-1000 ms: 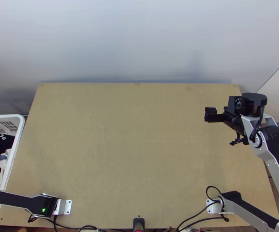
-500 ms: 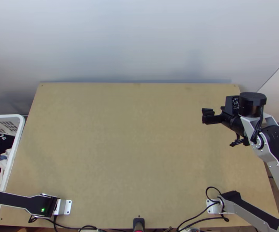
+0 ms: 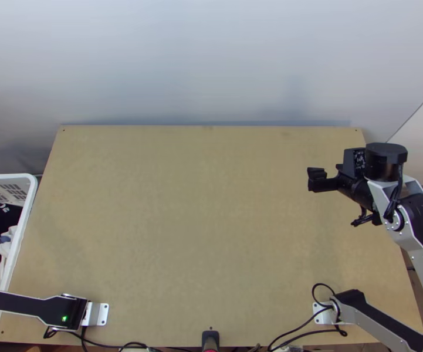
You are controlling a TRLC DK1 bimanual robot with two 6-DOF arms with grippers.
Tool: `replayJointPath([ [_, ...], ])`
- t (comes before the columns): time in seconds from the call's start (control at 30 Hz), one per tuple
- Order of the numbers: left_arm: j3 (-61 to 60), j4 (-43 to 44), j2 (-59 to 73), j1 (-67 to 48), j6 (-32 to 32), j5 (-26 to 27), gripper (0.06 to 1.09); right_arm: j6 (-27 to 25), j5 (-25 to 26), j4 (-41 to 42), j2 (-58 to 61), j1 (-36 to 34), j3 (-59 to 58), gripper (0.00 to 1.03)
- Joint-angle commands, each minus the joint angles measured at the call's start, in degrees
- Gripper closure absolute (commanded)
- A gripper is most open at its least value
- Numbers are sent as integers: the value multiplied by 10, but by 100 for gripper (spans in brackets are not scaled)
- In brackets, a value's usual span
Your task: Fold the t-shirt
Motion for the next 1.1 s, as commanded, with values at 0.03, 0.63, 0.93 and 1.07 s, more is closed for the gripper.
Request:
replayJointPath([
  [0.03, -3, 15, 17, 1, -6, 5, 60, 0, 1, -5, -3, 2, 0, 5],
  [0.63, 6, -141, -140, -1, -215, 136, 104, 0, 7, -5, 8, 3, 7, 5],
  [0.93, 14, -439, -386, -60, -326, 345, 105, 1, 7, -3, 10, -4, -8, 5],
  [1.07, 4, -523, -502, -159, -359, 395, 105, 1, 8, -7, 5, -19, -13, 5],
])
